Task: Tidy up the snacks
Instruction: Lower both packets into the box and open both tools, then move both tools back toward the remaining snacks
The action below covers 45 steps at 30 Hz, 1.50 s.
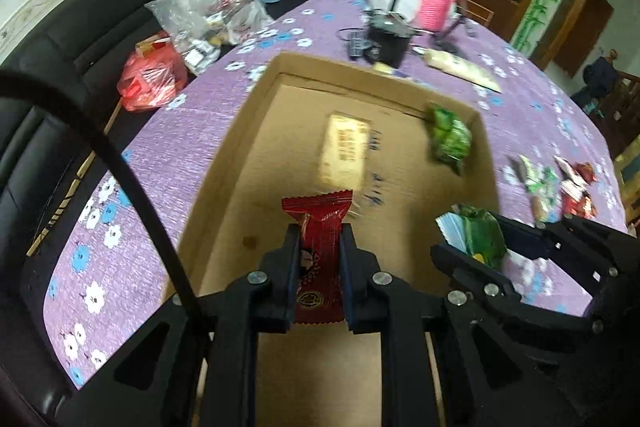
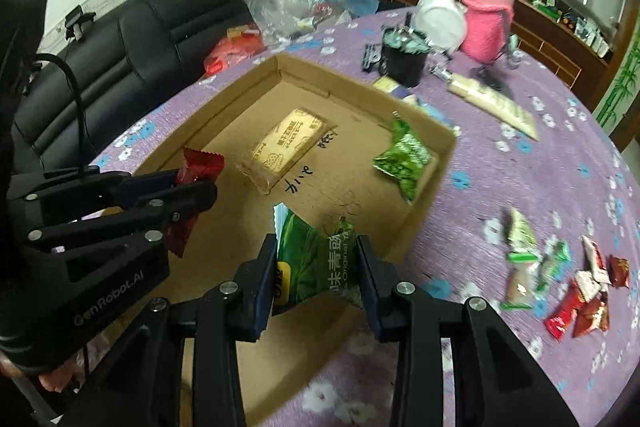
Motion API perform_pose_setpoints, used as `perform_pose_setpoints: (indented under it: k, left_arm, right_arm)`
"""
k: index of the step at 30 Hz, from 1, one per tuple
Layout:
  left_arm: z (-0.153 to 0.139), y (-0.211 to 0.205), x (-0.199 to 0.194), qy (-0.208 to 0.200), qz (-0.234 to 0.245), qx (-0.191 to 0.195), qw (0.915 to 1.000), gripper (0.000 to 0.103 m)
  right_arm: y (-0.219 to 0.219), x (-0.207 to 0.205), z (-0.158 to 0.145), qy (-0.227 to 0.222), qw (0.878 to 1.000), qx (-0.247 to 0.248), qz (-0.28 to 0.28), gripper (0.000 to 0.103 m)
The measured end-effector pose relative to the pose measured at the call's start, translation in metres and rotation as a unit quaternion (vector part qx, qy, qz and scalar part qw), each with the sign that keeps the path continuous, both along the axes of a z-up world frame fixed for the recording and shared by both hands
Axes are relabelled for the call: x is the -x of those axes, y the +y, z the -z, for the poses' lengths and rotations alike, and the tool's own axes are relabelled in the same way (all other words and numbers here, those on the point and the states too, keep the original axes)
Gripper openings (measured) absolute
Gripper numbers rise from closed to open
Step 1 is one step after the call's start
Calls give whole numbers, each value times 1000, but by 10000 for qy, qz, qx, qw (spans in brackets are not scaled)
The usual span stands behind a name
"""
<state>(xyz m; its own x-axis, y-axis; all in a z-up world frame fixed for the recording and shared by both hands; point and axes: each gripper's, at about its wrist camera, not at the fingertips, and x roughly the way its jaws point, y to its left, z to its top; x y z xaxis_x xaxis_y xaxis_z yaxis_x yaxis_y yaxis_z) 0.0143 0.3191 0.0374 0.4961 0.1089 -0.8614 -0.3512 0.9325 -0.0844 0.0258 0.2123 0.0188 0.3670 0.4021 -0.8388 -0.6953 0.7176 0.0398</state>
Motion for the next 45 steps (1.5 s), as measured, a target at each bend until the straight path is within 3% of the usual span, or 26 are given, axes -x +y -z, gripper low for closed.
perform_pose_setpoints:
  k: [8,10,13,17,22,26,34,37,41,45]
  left_arm:
    - [10,2,-12,354,-38,-418,9985,22]
    - [10,0,-12,394,-52,-519,9979,24]
    - [7,-1,-10,387,-73,-520,9979,31]
    - [1,0,-3,240,-245,-608,9976,56]
    - [-10,-7,5,21,-335,-728,9968,68]
    - [-16,-21,10,-24,-280,-752,9968,68]
    - [-24,-77,20,-266,140,-250,9992,68]
    - [-24,-110,13,-257,498,-170,9983,68]
    - [-21,-148,-4,-183,938,-56,9954,54]
    - [-10,-176,-32,51,1185,90,9929,54]
  right_arm:
    - [13,-15,12,29,9996,261,72,45]
    - [11,-13,9,-54,9996,260,94,55]
    - [10,-11,7,-174,9992,361,83,59]
    - [-1,-11,1,-183,9994,245,188,66]
    - [-15,-4,-6,-190,9994,114,274,70]
    - [-25,7,-9,-200,9995,76,245,70]
    - [-81,35,-12,-38,9988,-261,405,70]
    - [-121,38,-8,46,9973,-338,650,70]
    - [-186,26,8,117,9916,-228,1266,70]
    - [-249,0,19,201,9804,-229,1945,70]
